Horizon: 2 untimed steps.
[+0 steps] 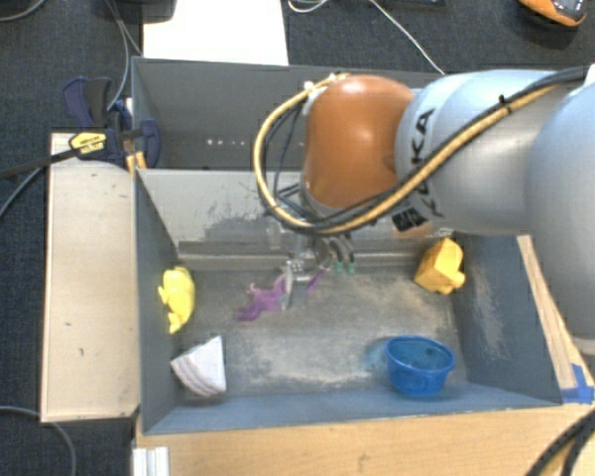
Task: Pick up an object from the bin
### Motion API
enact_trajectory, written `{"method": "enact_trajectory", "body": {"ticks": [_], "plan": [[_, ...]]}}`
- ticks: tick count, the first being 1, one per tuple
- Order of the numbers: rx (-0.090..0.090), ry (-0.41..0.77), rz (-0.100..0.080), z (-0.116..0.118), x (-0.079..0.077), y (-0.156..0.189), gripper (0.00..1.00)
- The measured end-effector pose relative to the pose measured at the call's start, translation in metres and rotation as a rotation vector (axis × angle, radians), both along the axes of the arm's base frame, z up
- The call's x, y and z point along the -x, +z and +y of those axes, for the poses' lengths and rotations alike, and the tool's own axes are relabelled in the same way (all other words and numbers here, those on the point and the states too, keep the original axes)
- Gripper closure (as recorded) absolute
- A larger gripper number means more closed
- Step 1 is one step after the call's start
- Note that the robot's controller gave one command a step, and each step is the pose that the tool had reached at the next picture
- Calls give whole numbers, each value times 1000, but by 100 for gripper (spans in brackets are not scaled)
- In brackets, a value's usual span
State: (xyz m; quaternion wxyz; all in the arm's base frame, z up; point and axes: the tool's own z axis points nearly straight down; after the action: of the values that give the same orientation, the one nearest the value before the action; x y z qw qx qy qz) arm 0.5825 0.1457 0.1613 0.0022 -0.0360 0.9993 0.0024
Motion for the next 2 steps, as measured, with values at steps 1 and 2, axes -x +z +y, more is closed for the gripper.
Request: {"method": "enact_trajectory", "body": {"ticks": [1, 2], "plan": [[0, -1, 0, 0, 0, 0, 0], [-3, -1, -8, 1, 1, -50, 0]]}}
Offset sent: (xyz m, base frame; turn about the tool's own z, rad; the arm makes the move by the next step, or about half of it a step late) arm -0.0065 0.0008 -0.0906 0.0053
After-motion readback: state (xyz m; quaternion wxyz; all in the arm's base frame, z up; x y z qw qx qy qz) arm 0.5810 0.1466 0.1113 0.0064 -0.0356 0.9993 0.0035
